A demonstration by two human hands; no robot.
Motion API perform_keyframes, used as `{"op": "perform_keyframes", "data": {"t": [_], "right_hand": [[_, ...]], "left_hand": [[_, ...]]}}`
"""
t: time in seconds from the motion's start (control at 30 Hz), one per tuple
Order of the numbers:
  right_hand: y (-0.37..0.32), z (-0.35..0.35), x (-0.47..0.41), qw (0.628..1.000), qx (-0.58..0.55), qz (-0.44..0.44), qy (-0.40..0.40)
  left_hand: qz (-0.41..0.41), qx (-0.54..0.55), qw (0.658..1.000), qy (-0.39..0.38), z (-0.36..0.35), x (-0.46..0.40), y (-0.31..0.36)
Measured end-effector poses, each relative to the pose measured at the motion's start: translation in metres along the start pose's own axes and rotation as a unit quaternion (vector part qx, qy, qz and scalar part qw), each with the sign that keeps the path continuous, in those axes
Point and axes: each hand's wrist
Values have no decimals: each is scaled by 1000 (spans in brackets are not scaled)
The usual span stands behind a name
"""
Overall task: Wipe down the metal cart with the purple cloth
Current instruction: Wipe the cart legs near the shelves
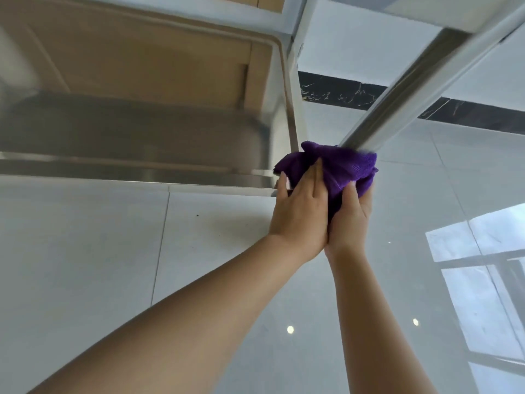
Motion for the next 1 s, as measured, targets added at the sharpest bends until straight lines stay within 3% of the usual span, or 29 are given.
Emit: {"op": "perform_keyframes", "data": {"t": [0.17,0.3,0.47,0.57,0.87,1.0], "right_hand": [[7,0,8,984,159,-35,67],[-4,-1,29,969,234,-69,31],[-34,-7,70,980,179,-90,19],[-69,-4,93,986,126,-105,26],[-252,13,143,988,47,-143,25],[-349,6,161,987,32,-159,19]], "left_hand": [[6,-51,998,-42,8,11,2],[-13,-6,999,-50,30,24,-5],[-33,149,987,-39,75,41,5],[-36,189,980,-54,114,53,23],[174,372,911,-35,253,76,155],[225,427,876,-11,330,81,217]]}}
Point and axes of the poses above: each hand's wrist, its own x-axis away from the middle knuckle, its own z-axis out of the back of the hand, y = z × x, and after that the axes turned 12 degrees about x, right-handed
